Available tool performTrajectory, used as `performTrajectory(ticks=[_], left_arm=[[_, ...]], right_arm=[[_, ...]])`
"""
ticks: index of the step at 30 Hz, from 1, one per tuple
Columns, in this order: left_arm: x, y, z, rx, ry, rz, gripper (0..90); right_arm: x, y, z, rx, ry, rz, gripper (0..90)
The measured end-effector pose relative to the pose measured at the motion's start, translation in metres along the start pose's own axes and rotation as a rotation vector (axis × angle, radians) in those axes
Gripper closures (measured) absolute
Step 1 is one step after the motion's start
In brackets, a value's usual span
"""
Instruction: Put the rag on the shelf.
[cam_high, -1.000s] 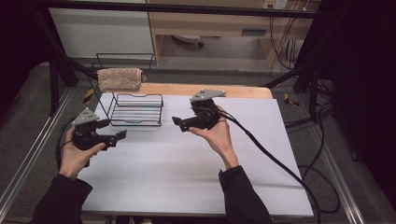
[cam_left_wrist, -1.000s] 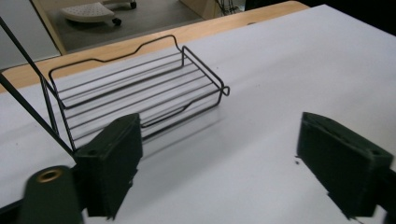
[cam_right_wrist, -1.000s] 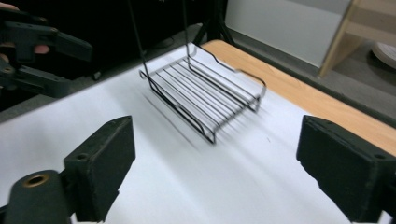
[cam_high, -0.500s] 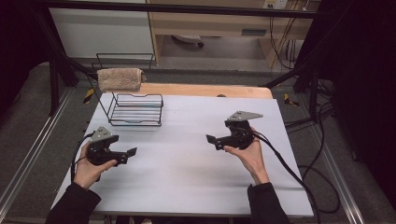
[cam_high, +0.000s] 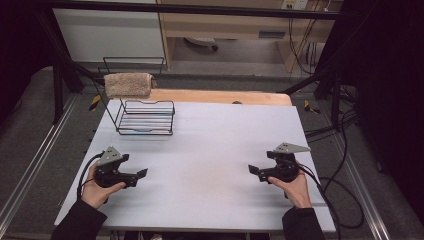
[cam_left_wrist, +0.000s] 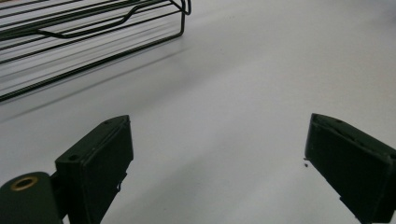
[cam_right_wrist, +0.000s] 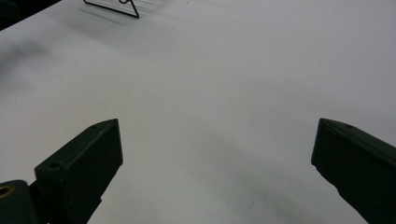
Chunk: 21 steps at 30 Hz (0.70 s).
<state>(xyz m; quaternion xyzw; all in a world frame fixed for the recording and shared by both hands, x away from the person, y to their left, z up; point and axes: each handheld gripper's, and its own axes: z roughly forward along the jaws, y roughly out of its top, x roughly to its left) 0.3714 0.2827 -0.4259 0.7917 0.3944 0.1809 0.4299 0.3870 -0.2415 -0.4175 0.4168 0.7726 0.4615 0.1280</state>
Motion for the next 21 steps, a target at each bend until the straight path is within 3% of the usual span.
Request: performTrajectory(ticks=[10,14,21], left_arm=[[-0.004,-0.005,0.004,0.016,-0.01,0.021,7.7],[-0.005,-0.005,0.004,0.01,-0.013,0.025,7.7],[-0.004,-0.007,0.004,0.015,-0.016,0.023,7.7]], right_arm=[[-0.015,-0.033,-0.016,0.002,0.011,0.009,1.4],[-0.016,-0.037,-0.019,0.012,-0.002,-0.011,1.4],[-0.015,-0.042,-0.02,0.019,0.009,0.001,1.2]])
